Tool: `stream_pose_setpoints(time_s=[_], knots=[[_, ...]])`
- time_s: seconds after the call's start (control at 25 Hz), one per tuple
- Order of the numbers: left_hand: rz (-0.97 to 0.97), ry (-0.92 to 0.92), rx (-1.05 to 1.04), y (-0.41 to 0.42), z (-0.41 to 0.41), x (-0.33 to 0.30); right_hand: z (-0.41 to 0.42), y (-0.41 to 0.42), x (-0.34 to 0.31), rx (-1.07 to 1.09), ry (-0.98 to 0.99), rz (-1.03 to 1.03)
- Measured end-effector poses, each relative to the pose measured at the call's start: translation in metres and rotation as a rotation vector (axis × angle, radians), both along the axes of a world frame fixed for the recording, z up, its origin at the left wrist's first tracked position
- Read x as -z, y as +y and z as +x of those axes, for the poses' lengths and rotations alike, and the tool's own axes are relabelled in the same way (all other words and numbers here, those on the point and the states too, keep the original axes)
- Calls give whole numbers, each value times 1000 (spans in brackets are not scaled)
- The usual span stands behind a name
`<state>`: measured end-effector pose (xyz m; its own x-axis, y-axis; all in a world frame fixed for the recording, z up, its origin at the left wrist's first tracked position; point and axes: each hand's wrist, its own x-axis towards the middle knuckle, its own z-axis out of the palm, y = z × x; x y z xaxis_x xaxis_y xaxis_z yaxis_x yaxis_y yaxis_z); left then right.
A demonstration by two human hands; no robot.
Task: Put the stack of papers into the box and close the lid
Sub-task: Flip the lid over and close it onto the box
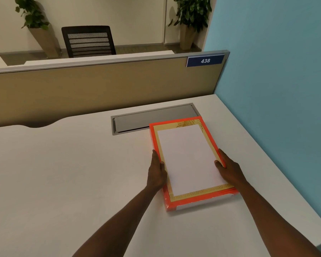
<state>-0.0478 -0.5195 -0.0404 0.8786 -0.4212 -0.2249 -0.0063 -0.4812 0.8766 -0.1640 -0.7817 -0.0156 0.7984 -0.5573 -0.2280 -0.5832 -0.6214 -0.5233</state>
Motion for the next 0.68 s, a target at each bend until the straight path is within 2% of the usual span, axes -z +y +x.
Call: stream_pose_setpoints(time_s=[0.16,0.68], knots=[[105,-99,30,-1,0,7,0,6,7,-20,5,-71],[116,-88,167,12,7,-12,0,9,6,-45,38,-126]])
